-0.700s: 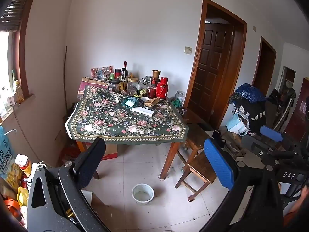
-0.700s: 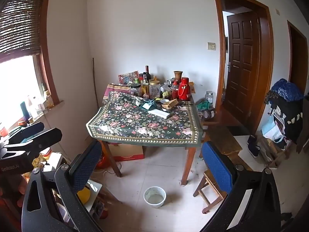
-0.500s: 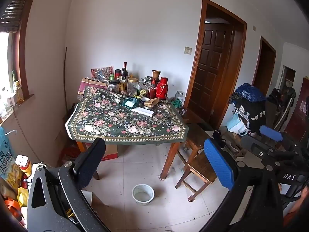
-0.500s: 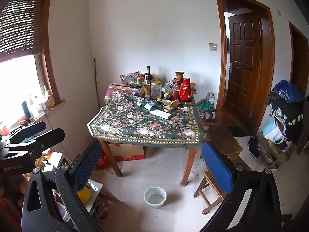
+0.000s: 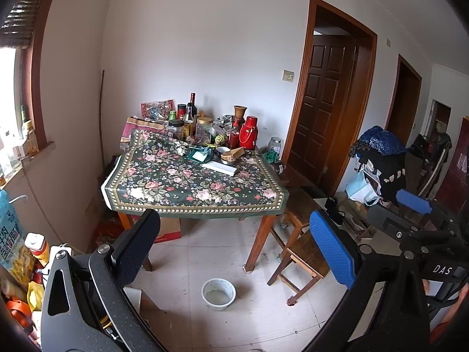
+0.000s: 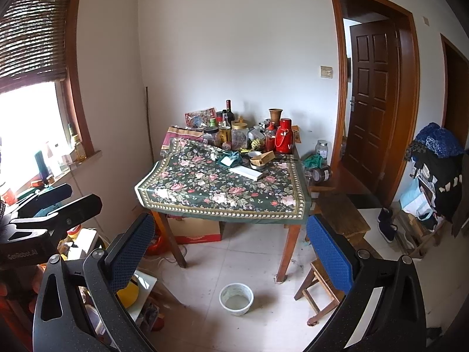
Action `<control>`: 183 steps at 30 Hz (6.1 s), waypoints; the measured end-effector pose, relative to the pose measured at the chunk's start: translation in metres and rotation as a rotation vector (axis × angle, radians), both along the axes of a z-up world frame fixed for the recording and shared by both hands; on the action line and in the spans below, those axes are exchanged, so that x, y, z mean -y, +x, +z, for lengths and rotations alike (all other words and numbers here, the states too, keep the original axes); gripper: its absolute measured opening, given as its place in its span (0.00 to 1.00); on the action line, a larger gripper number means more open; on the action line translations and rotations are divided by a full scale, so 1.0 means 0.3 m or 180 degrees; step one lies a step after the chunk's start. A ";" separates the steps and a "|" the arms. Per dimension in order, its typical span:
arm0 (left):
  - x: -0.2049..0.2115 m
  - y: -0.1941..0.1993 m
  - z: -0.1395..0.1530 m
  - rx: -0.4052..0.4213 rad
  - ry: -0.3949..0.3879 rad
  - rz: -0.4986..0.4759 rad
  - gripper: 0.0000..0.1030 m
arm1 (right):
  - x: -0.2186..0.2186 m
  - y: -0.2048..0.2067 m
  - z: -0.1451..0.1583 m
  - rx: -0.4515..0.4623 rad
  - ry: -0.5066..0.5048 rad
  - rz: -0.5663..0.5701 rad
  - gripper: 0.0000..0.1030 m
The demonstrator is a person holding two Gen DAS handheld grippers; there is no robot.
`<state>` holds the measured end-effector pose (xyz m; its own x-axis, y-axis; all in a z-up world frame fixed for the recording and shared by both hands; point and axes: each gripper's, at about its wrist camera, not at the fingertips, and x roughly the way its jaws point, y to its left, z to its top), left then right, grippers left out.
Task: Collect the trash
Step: 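Move both tools toward the cluttered floral-covered table, then grasp the green plastic bag with the left tool while the right tool reaches the cardboard, then grasp the brown cardboard piece with the right tool, then carry the bag and cardboard down toward the white bucket with both tools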
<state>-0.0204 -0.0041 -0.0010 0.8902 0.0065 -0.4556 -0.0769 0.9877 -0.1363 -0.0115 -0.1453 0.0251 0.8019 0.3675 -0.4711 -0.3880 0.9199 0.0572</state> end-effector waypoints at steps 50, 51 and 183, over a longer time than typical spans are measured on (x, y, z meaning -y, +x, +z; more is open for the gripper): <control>0.013 0.591 -0.063 -0.0260 -0.0053 0.0431 0.99 | 0.127 0.530 -0.050 -0.0046 0.0046 -0.0075 1.00; -0.008 0.617 -0.073 -0.0271 -0.0053 0.0426 0.99 | 0.116 0.557 -0.057 -0.0056 0.0035 -0.0101 1.00; -0.588 1.828 -0.340 -0.0825 -0.0387 0.0917 0.14 | -0.341 1.927 -0.425 -0.1578 0.0341 0.0347 0.29</control>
<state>0.5279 0.1723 -0.1030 0.7153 0.1711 -0.6775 -0.3954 0.8985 -0.1906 0.5667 -0.0430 -0.1023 0.4462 0.5034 -0.7399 -0.3835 0.8546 0.3501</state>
